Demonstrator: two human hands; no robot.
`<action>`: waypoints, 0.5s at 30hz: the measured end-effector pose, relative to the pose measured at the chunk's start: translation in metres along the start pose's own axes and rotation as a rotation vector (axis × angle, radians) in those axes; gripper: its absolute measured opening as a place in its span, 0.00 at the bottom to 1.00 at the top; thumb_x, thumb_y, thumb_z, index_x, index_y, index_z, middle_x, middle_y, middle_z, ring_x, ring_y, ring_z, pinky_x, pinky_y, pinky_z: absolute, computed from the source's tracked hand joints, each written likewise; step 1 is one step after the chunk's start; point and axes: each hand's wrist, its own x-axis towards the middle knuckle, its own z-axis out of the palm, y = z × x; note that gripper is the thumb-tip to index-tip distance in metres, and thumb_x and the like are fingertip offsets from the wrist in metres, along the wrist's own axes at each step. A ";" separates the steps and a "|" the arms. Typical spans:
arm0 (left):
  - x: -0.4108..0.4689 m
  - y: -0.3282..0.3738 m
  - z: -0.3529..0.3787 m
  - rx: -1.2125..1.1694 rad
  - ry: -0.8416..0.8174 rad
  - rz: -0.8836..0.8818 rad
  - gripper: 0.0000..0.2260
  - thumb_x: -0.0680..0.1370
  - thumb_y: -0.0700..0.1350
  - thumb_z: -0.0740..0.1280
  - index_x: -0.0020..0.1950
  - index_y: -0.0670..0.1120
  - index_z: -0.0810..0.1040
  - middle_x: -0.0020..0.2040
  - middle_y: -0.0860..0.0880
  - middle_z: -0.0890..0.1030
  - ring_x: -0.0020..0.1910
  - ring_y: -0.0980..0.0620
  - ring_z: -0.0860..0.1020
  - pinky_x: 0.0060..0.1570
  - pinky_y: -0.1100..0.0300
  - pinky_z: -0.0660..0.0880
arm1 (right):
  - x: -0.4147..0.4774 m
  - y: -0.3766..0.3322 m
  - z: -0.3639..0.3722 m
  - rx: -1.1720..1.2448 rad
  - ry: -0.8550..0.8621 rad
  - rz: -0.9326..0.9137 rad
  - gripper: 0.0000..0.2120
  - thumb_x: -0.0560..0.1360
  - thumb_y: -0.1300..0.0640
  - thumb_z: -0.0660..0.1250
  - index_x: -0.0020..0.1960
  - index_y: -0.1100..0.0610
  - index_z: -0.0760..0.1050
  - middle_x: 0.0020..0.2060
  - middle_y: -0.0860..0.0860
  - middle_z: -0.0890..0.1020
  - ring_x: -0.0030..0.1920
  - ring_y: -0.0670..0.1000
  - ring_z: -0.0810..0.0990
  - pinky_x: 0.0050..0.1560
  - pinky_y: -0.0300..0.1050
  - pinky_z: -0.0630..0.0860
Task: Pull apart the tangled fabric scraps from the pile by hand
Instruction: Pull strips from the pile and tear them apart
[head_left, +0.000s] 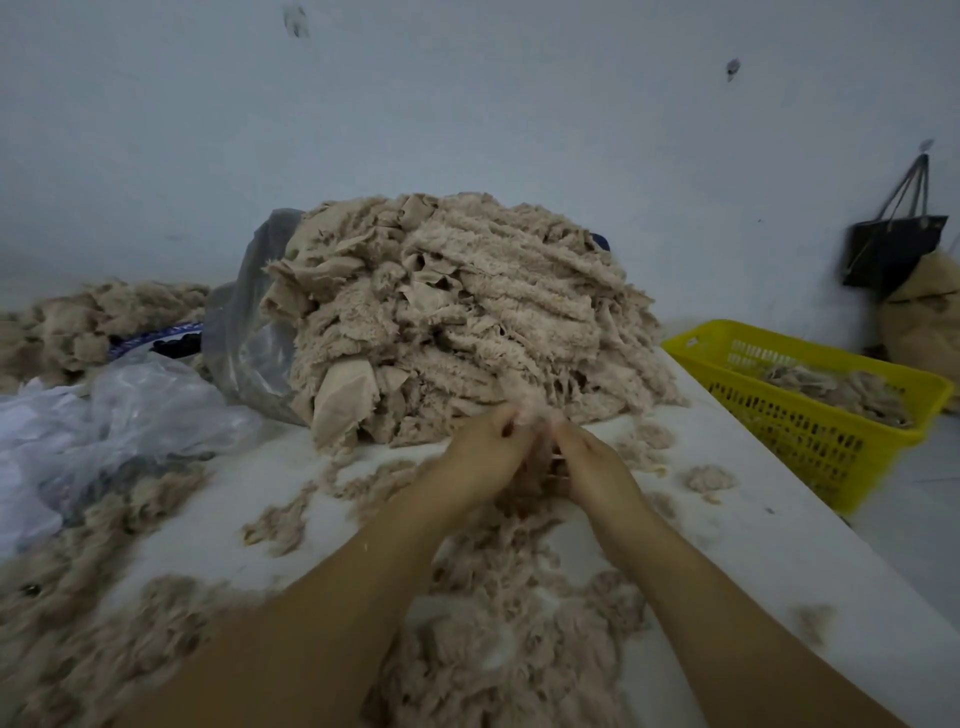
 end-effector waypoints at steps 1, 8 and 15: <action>-0.012 0.002 0.004 0.076 -0.130 0.095 0.09 0.81 0.47 0.62 0.43 0.49 0.76 0.36 0.56 0.79 0.34 0.62 0.77 0.32 0.69 0.72 | -0.001 -0.004 0.000 0.052 -0.024 0.057 0.20 0.80 0.37 0.59 0.45 0.47 0.84 0.36 0.47 0.85 0.38 0.48 0.84 0.43 0.46 0.79; -0.047 0.006 -0.013 0.279 -0.592 0.185 0.17 0.82 0.54 0.64 0.48 0.39 0.73 0.35 0.52 0.69 0.32 0.57 0.66 0.35 0.61 0.65 | -0.005 -0.013 -0.001 0.321 -0.073 0.224 0.18 0.81 0.47 0.62 0.42 0.60 0.75 0.30 0.51 0.76 0.26 0.47 0.74 0.28 0.42 0.73; -0.046 0.008 -0.025 -0.357 -0.167 -0.169 0.25 0.77 0.68 0.59 0.42 0.50 0.84 0.39 0.53 0.83 0.31 0.56 0.73 0.35 0.61 0.70 | -0.021 -0.021 0.012 -0.418 0.058 -0.368 0.20 0.83 0.46 0.57 0.36 0.55 0.72 0.31 0.46 0.74 0.29 0.39 0.72 0.30 0.29 0.67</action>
